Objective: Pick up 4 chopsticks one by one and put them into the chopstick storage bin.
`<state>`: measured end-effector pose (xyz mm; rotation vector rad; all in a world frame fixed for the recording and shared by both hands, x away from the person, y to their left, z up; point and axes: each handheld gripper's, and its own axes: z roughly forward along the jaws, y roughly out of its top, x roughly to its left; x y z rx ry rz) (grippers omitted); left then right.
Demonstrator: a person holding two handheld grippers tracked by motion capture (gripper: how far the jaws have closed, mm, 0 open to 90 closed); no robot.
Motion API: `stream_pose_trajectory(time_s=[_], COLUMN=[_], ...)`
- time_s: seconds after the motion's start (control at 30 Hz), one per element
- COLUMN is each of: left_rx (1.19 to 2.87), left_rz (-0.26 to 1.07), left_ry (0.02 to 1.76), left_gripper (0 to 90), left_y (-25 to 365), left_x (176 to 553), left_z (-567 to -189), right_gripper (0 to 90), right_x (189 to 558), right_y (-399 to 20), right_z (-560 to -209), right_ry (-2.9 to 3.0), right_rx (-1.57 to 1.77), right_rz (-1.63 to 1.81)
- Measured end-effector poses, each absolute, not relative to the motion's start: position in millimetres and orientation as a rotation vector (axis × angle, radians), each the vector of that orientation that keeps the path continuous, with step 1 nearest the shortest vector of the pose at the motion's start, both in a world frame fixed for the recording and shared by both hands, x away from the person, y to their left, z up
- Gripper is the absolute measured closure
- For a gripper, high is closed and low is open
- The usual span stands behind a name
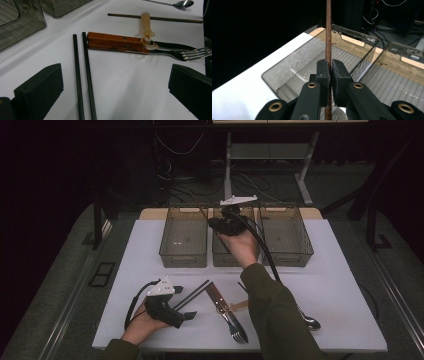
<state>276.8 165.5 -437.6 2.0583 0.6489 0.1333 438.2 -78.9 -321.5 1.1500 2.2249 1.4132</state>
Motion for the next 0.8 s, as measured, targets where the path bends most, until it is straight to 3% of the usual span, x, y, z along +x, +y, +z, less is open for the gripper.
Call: stream_pose_trajectory(time_s=[0.8], left_rx=[2.054], left_rz=[0.122], left_ry=[0.639], left_gripper=[0.0], left_y=[165], left_x=[277], left_z=[-437], right_gripper=[84.9], right_x=[469], right_y=[-4], right_z=[-346], right_ry=[2.257], right_rx=[1.152], right_rz=[1.346])
